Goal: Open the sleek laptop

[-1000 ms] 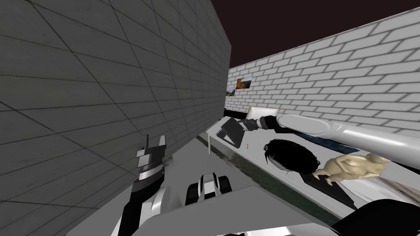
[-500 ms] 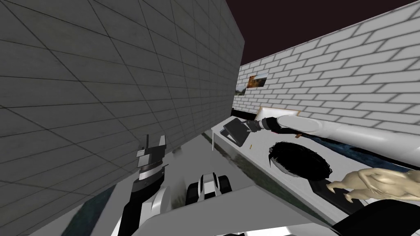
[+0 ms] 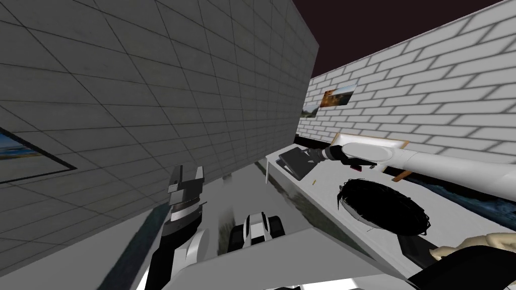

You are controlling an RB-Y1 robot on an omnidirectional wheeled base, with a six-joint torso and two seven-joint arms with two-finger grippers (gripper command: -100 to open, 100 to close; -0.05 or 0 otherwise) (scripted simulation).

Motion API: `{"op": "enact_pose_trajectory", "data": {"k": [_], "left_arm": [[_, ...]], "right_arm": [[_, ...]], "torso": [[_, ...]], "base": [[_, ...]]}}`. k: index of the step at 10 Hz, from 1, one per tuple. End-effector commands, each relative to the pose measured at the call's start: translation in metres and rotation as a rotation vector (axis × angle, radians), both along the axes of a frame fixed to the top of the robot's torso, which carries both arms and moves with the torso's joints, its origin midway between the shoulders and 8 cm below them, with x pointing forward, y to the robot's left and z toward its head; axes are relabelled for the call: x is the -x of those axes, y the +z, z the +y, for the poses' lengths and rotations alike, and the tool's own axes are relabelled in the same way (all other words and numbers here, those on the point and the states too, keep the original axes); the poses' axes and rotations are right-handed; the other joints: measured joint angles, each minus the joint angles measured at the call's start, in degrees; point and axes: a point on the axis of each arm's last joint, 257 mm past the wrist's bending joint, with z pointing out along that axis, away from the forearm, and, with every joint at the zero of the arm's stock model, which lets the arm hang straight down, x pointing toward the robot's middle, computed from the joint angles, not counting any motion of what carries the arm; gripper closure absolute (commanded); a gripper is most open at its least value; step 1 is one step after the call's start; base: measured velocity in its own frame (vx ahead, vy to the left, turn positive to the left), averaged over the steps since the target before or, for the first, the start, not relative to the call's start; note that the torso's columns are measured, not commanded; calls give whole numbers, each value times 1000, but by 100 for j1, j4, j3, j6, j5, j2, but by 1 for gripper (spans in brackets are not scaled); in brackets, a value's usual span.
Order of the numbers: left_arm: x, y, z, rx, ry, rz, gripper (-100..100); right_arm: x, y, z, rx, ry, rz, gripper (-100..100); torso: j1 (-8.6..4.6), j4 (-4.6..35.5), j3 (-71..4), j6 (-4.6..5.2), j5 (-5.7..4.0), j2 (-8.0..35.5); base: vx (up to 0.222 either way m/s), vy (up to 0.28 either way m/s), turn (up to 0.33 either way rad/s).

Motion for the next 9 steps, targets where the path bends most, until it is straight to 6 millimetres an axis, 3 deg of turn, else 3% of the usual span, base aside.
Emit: {"op": "enact_pose_trajectory", "data": {"k": [1,4,9], "left_arm": [[0,0,0,0,0,0,0],[0,0,0,0,0,0,0],[0,0,0,0,0,0,0]], "right_arm": [[5,-13,-39,-8,-98,27,-100],[4,-6,-77,-4,-193,12,-100],[28,-17,-149,31,-358,39,-100]], "torso": [[4,1,6,-7,3,18],[-22,-13,-27,4,-7,-39],[-3,-2,3,-13,0,16]], "base": [[-236,-3,455],[-113,-19,264],[-161,1,324]]}}
